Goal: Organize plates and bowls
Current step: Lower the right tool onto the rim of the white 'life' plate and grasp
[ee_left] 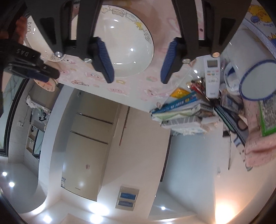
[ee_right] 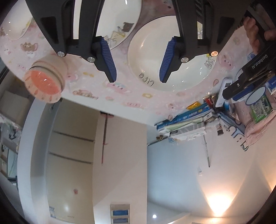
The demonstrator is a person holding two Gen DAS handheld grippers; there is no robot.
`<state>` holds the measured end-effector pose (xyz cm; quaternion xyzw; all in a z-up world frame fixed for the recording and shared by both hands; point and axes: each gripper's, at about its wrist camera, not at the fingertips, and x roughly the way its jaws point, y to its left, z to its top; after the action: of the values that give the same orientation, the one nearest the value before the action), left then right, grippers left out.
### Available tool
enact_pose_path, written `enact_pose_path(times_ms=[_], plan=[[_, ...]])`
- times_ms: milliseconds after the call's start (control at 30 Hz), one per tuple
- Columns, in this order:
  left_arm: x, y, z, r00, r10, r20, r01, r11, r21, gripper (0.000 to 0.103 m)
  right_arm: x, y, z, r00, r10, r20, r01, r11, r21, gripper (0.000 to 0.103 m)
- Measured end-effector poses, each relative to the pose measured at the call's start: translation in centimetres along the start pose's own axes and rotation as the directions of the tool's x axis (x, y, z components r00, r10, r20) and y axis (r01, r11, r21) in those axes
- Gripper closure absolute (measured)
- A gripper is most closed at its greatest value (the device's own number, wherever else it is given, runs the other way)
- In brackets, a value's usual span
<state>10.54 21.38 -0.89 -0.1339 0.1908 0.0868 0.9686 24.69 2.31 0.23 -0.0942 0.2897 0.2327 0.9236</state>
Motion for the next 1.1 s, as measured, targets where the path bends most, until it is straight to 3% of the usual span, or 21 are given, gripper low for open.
enact_pose_path(times_ms=[100, 267, 433, 567, 667, 733, 833, 967, 1000, 1033, 1100], plan=[[0.7, 0.4, -0.1, 0.999, 0.019, -0.036, -0.020, 1.000, -0.021, 0.058, 1.1, -0.2, -0.6, 1.000, -0.005, -0.028, 0.006, 1.000, 0.014, 0.049], [1.9, 1.9, -0.3, 0.992, 0.047, -0.113, -0.058, 0.994, -0.089, 0.058, 2.9, -0.5, -1.5, 0.997, -0.003, -0.079, 0.005, 1.000, 0.021, 0.049], [3.4, 3.9, -0.9, 0.977, 0.031, -0.211, -0.068, 0.983, -0.169, 0.058, 4.7, -1.5, -1.9, 0.985, 0.066, -0.157, -0.049, 0.992, 0.115, 0.049], [4.8, 4.2, -1.5, 0.957, 0.010, -0.289, -0.067, 0.980, -0.190, 0.058, 5.8, -1.5, -2.0, 0.979, 0.064, -0.195, -0.041, 0.992, 0.119, 0.049], [5.5, 4.5, -2.0, 0.942, -0.018, -0.334, -0.056, 0.976, -0.209, 0.048, 6.9, -1.5, -2.1, 0.966, 0.105, -0.235, -0.075, 0.988, 0.133, 0.054], [5.6, 4.5, -2.3, 0.932, -0.018, -0.362, -0.063, 0.976, -0.211, 0.032, 7.5, -1.9, -2.1, 0.961, 0.108, -0.255, -0.070, 0.986, 0.153, 0.058], [5.4, 4.8, -2.2, 0.935, -0.016, -0.354, -0.066, 0.974, -0.218, 0.029, 7.8, -2.3, -2.0, 0.958, 0.102, -0.267, -0.055, 0.982, 0.179, 0.058], [6.5, 4.8, -2.7, 0.913, -0.041, -0.406, -0.057, 0.972, -0.227, 0.029, 7.9, -2.5, -1.7, 0.954, 0.133, -0.270, -0.077, 0.975, 0.208, 0.058], [6.7, 4.8, -2.8, 0.907, -0.055, -0.417, -0.047, 0.972, -0.230, 0.032, 8.1, -2.5, -1.8, 0.949, 0.148, -0.280, -0.088, 0.972, 0.218, 0.061], [6.9, 4.7, -2.9, 0.902, -0.068, -0.425, -0.035, 0.973, -0.230, 0.048, 8.3, -2.4, -1.9, 0.943, 0.157, -0.294, -0.091, 0.970, 0.227, 0.062], [7.3, 4.7, -3.2, 0.887, -0.077, -0.455, -0.033, 0.973, -0.228, 0.068, 8.4, -2.5, -2.0, 0.941, 0.160, -0.298, -0.086, 0.965, 0.247, 0.064]])
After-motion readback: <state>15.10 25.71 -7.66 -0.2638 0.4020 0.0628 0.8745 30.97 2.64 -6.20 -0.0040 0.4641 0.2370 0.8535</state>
